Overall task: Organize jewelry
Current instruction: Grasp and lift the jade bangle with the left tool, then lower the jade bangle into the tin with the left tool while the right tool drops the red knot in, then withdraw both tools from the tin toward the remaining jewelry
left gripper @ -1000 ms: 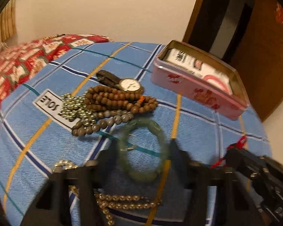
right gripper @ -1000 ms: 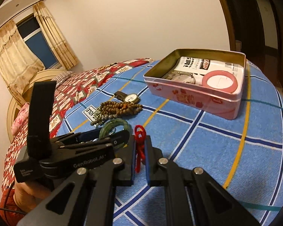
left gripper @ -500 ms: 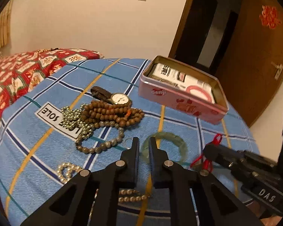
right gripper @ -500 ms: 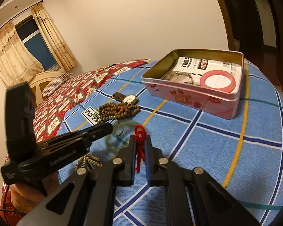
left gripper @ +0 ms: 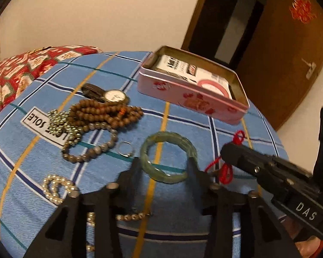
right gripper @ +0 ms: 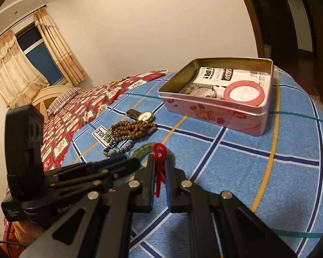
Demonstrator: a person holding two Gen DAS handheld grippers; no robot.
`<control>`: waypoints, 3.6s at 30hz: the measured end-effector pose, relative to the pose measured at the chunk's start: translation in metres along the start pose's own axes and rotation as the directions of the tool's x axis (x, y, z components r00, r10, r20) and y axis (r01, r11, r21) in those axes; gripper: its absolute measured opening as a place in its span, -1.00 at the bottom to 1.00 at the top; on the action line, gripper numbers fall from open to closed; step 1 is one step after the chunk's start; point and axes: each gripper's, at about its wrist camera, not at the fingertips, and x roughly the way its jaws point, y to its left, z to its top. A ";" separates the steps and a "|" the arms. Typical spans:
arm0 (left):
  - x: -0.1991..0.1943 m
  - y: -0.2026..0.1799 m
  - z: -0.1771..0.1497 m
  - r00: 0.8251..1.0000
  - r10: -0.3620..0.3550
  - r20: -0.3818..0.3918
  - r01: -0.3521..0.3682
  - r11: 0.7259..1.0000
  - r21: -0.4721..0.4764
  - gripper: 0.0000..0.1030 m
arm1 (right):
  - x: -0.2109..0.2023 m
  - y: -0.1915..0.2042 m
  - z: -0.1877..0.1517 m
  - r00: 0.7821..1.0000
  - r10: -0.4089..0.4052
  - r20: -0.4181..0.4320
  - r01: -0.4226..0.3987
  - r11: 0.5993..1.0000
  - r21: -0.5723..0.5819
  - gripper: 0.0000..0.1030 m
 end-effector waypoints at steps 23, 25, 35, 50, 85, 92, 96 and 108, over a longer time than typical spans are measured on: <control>0.023 -0.010 0.012 0.998 0.058 -0.021 -0.056 0.997 0.056 -0.71 | -0.008 -0.012 0.001 0.999 -0.008 0.043 0.005 0.998 0.060 -0.77; 0.019 -0.010 0.013 0.998 0.060 0.003 -0.060 0.997 0.053 -0.71 | -0.008 -0.013 0.001 0.999 -0.009 0.044 0.006 0.998 0.062 -0.77; -0.018 -0.021 0.035 0.988 -0.009 0.157 0.000 0.998 0.062 -0.71 | -0.020 -0.004 0.013 0.992 -0.027 0.121 0.026 1.000 0.006 -0.77; 0.042 -0.029 0.123 0.978 0.003 0.209 -0.012 0.999 0.043 -0.71 | 0.026 -0.072 0.111 0.975 -0.053 0.216 0.022 0.989 0.143 -0.77; -0.017 0.006 0.042 0.947 0.228 0.226 -0.221 0.974 -0.053 0.36 | -0.002 -0.077 0.089 0.878 -0.385 0.283 0.331 0.917 0.221 0.62; -0.025 0.003 0.018 0.955 0.206 0.214 -0.200 0.979 -0.046 0.36 | -0.007 -0.052 0.067 0.890 -0.377 0.258 0.342 0.924 0.170 0.62; -0.035 0.008 0.006 0.952 0.211 0.221 -0.208 0.977 -0.040 0.36 | -0.004 -0.041 0.060 0.898 -0.367 0.244 0.342 0.929 0.138 0.61; -0.063 0.034 -0.020 0.949 0.222 0.223 -0.213 0.975 -0.064 0.36 | 0.002 -0.012 0.036 0.926 -0.317 0.203 0.321 0.947 0.013 0.60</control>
